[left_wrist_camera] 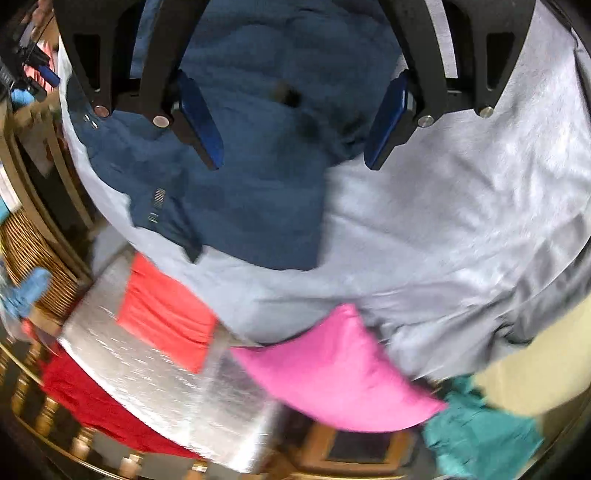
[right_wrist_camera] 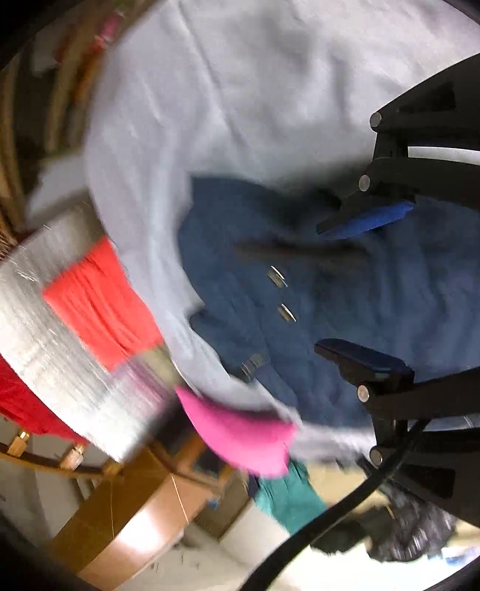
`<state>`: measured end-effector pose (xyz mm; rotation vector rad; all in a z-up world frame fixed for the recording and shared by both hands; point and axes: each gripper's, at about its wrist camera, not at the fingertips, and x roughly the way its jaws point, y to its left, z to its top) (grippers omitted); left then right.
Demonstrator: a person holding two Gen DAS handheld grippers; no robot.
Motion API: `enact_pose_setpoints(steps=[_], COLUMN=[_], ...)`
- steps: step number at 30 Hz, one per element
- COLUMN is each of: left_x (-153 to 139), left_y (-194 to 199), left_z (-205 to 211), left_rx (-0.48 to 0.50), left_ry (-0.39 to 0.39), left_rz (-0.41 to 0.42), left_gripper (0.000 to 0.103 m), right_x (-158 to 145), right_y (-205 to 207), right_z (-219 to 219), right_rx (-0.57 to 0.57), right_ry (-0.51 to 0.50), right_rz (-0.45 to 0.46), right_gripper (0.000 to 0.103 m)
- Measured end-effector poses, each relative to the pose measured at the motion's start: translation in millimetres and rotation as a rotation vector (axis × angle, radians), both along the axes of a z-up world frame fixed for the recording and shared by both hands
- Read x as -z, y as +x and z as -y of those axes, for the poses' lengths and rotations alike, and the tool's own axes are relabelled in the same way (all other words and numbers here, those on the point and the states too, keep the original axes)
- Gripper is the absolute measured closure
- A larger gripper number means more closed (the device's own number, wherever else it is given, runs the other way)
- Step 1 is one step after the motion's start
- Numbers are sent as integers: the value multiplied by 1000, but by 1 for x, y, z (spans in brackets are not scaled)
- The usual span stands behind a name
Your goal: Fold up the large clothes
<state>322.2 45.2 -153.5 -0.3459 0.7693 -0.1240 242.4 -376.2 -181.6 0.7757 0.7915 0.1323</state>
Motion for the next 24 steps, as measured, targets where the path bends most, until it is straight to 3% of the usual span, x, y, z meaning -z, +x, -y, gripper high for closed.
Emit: enact_pose_setpoints(steps=[4, 7, 10, 18, 19, 21, 24], left_x=[11, 25, 42, 48, 47, 45, 43], left_y=[6, 11, 13, 18, 18, 18, 17], left_z=[26, 42, 47, 34, 32, 28, 17], left_rx=[111, 148, 137, 79, 76, 56, 3], left_ry=[-71, -116, -150, -294, -298, -266, -218], left_rz=[-80, -162, -251, -270, -265, -249, -234], left_gripper=[24, 24, 24, 19, 19, 19, 19], right_x=[30, 56, 66, 87, 90, 92, 88], right_y=[8, 18, 20, 35, 39, 47, 48], right_z=[-27, -34, -21, -3, -2, -1, -1], right_rx=[-112, -83, 8, 169, 178, 193, 188], right_ry=[128, 165, 275, 419, 414, 371, 313], right_rz=[-145, -257, -221, -135, -135, -154, -155], right_gripper=[44, 44, 44, 44, 48, 69, 75])
